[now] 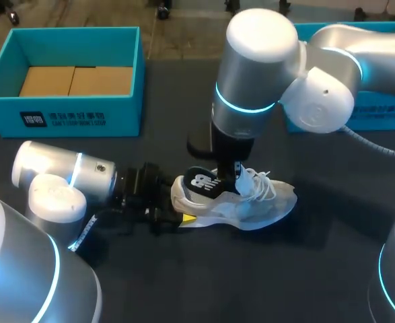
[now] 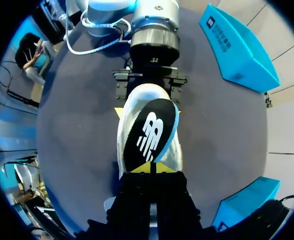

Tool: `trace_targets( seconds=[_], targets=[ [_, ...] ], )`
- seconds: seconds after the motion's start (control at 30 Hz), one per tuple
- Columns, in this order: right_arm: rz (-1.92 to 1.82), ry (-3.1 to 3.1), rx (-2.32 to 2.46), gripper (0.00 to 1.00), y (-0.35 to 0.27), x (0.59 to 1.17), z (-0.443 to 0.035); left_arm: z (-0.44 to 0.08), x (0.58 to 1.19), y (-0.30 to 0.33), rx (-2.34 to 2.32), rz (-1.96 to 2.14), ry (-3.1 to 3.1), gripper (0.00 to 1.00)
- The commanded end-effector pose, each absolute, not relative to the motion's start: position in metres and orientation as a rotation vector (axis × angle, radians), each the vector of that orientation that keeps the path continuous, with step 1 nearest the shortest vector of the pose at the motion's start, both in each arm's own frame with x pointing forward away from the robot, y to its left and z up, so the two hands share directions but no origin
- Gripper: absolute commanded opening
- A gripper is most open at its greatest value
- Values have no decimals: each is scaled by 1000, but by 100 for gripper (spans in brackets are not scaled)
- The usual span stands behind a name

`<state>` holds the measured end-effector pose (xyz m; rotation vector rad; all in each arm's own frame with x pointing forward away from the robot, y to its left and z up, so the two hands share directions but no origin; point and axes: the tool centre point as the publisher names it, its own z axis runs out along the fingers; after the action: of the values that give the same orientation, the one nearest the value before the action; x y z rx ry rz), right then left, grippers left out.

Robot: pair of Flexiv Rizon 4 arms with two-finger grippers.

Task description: Take the shoe out of the shoebox, open the shoe tongue, remove and reinsert the insole, then place the shoe into the shoebox

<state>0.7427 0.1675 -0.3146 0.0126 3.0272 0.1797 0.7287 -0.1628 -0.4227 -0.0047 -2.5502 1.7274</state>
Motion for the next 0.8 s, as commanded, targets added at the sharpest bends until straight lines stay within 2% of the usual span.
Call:
trace_targets(
  seconds=[0.03, 0.8],
  targets=[
    [175, 3017, 0, 0, 164, 744, -303, -423, 728, -163, -4, 1725, -2552, 0],
    [385, 2989, -203, 0, 202, 779, -306, -423, 728, -163, -4, 1725, -2552, 0]
  ],
)
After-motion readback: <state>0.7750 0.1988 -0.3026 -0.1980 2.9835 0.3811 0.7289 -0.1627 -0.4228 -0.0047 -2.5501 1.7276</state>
